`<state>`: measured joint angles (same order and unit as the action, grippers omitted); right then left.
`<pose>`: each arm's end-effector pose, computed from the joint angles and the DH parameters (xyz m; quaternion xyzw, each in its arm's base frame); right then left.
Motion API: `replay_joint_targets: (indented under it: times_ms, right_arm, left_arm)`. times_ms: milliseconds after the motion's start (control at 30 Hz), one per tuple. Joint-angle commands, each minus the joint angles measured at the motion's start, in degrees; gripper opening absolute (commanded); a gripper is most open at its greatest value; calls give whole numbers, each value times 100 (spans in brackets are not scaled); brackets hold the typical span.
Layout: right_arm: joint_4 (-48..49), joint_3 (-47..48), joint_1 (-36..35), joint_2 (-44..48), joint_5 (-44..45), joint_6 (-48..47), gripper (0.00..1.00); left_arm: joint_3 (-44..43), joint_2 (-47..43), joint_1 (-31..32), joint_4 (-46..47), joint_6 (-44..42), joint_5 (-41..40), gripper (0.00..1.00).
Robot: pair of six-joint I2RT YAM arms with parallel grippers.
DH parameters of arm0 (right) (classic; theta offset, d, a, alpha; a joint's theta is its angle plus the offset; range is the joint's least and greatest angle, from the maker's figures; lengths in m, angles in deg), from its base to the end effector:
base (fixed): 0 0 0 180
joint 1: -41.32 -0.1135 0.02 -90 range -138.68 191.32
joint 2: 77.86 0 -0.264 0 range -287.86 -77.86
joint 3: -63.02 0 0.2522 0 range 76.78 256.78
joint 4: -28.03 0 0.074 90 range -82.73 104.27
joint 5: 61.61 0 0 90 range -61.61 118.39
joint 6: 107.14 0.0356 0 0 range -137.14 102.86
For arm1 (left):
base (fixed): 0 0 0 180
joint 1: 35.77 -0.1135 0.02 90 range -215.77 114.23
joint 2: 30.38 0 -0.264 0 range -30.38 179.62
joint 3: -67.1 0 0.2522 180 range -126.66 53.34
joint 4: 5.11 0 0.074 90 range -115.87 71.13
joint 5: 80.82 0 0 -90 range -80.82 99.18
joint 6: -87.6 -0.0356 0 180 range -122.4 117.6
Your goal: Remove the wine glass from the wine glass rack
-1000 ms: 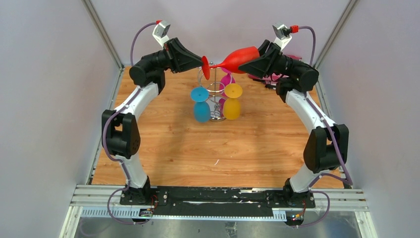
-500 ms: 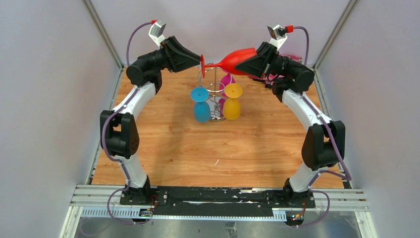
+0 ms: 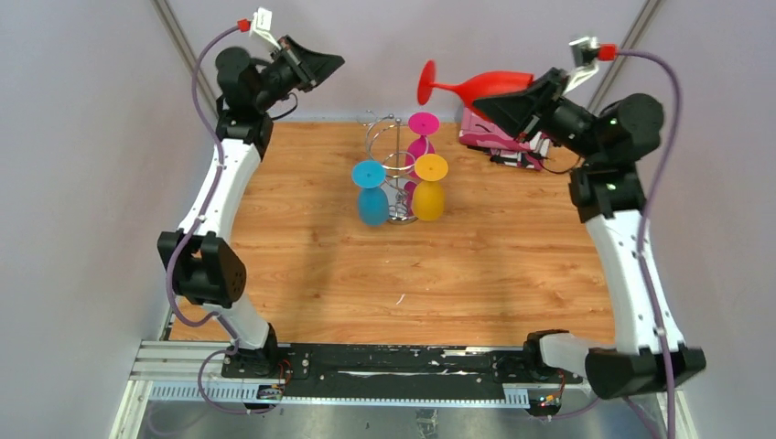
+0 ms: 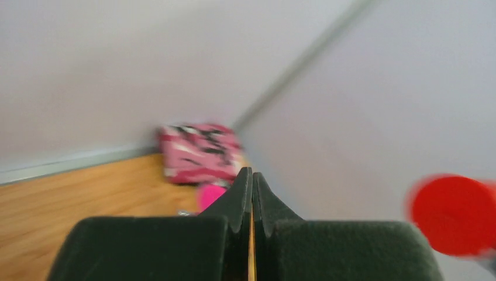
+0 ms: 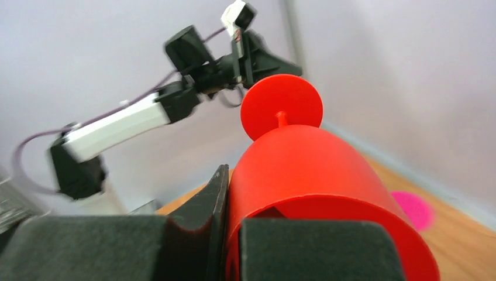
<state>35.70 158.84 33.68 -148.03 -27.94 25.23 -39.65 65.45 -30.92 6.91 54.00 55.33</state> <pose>0.2301 0.0608 0.5225 -0.2716 0.5234 0.5310 0.6085 0.3818 -0.0582 0.4624 0.0732 0.5997 -0.5770 0.5496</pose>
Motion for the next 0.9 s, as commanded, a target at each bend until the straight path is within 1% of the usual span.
replay_joint_targets:
  times_ms: [0,33,100,133,167,200,233,267,300,400,500,633,800,867]
  right_arm:
    - [-4442,969,25,467,2250,-3182,0]
    - [-4756,1098,26,440,2668,-3267,0]
    - [-5232,1274,21,355,3474,-3428,0]
    - [-5452,1344,21,298,3944,-3504,0]
    - [-5637,1401,24,207,4610,-3589,0]
    - [-5844,1463,32,111,4943,-3657,0]
    - [-6026,1531,42,-4,5514,-3713,0]
    - [-6179,1573,62,-125,5924,-3777,0]
    - [-6265,1578,115,-222,6073,-3810,0]
    - [-6331,1461,308,-464,6163,-3838,0]
    - [-6434,1417,460,-787,6341,-3901,0]
    - [-6495,1345,707,-1214,6114,-3949,0]
    - [-6612,1367,711,-1789,5829,-4041,0]
    - [-6686,1378,708,-2005,5872,-4094,0]
  left_arm:
    - [-1992,-7,838,-6316,-3528,-4544,0]
    - [-2256,82,994,-6762,-3678,-5157,0]
    - [-2434,96,1236,-7234,-3720,-6077,0]
    - [-2379,40,1379,-7308,-3774,-6569,0]
    - [-2266,-32,1512,-7362,-3818,-7083,0]
    - [-2133,-110,1628,-7401,-3839,-7627,0]
    - [-1948,-204,1678,-7404,-3854,-7863,0]
    - [-1765,-304,1686,-7402,-3802,-7858,0]
    - [-1581,-400,1693,-7403,-3731,-7814,0]
    - [-1025,-713,1700,-7385,-3544,-7524,0]
    - [-588,-972,1734,-7333,-3519,-7513,0]
    - [-473,-1093,1740,-7340,-3689,-7438,0]
    - [-391,-1139,1740,-7227,-3794,-7028,0]
    - [-388,-1101,1740,-7226,-3831,-7058,0]
